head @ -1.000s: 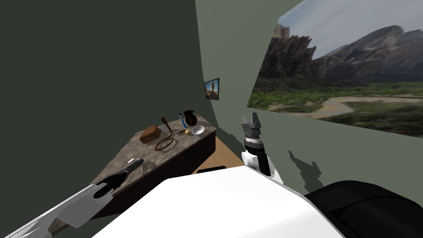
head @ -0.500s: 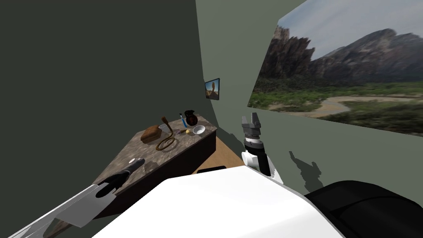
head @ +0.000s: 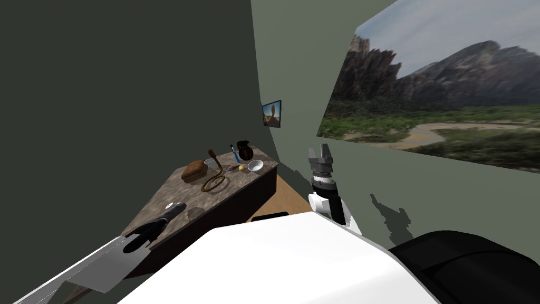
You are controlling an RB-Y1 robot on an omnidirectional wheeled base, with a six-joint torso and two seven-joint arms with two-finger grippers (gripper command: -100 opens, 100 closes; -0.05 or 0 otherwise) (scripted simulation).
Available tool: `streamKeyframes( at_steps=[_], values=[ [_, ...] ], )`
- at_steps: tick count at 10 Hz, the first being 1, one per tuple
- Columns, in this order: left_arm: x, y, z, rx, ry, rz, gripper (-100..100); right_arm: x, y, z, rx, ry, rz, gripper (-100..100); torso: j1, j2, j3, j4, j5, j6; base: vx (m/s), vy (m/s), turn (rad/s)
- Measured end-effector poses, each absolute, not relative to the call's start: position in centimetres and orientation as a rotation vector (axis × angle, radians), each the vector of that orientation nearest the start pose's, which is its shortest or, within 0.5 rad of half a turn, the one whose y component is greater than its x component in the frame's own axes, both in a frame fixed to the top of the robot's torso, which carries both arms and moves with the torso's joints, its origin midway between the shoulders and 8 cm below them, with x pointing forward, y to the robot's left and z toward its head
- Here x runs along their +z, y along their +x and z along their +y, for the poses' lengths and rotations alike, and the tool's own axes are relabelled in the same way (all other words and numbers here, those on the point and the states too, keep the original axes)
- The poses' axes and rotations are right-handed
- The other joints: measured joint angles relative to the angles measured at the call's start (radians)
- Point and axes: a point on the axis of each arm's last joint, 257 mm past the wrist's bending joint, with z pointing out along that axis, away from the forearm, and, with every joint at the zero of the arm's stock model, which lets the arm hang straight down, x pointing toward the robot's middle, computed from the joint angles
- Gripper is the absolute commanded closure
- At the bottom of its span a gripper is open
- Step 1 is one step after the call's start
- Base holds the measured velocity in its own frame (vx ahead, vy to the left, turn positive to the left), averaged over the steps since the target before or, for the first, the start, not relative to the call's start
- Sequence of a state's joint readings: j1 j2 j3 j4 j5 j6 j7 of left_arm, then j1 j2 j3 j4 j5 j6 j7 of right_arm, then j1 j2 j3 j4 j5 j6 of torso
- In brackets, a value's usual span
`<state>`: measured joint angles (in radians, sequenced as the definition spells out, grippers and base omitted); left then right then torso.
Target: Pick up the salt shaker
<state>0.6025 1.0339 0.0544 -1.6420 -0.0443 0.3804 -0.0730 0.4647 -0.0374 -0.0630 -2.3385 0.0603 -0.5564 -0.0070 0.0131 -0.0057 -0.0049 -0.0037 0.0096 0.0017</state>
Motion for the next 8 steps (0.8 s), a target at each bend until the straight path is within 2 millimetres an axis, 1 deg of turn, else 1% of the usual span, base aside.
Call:
streamKeyframes(
  at_steps=[1,2,4,5,7,8],
  values=[
    [-31.7,28.9,63.5,0.262,-0.813,2.038,100,7.1,32.1,-27.6,1.253,0.467,0.573,0,-0.001,0.0,0.0,0.0,0.0,0.001,-0.01,0.017,0.013],
    [-31.2,29.1,62.5,0.248,-0.803,2.038,100,7.1,32.1,-27.6,1.253,0.467,0.573,0,-0.004,-0.001,0.0,0.0,-0.001,0.002,-0.014,0.067,-0.057],
    [-30.8,27.9,62.4,0.277,-0.822,2.044,100,7.1,32.1,-27.6,1.253,0.467,0.573,0,0.0,0.0,0.0,0.0,0.0,0.0,-0.016,0.055,-0.008],
    [-30.5,27.8,61.9,0.284,-0.824,2.049,100,7.1,32.1,-27.6,1.253,0.467,0.573,0,-0.002,-0.001,0.0,0.0,-0.001,0.001,-0.006,0.014,0.012],
    [-29.9,28.6,60.3,0.255,-0.804,2.047,100,7.1,32.1,-27.6,1.254,0.467,0.573,0,-0.006,-0.002,-0.001,0.0,-0.001,0.002,0.0,0.0,0.0],
    [-29.9,28.7,60.1,0.251,-0.801,2.047,0,7.1,32.1,-27.6,1.254,0.467,0.573,0,-0.005,-0.002,-0.001,0.0,-0.001,0.002,0.0,0.0,0.0]
  ],
)
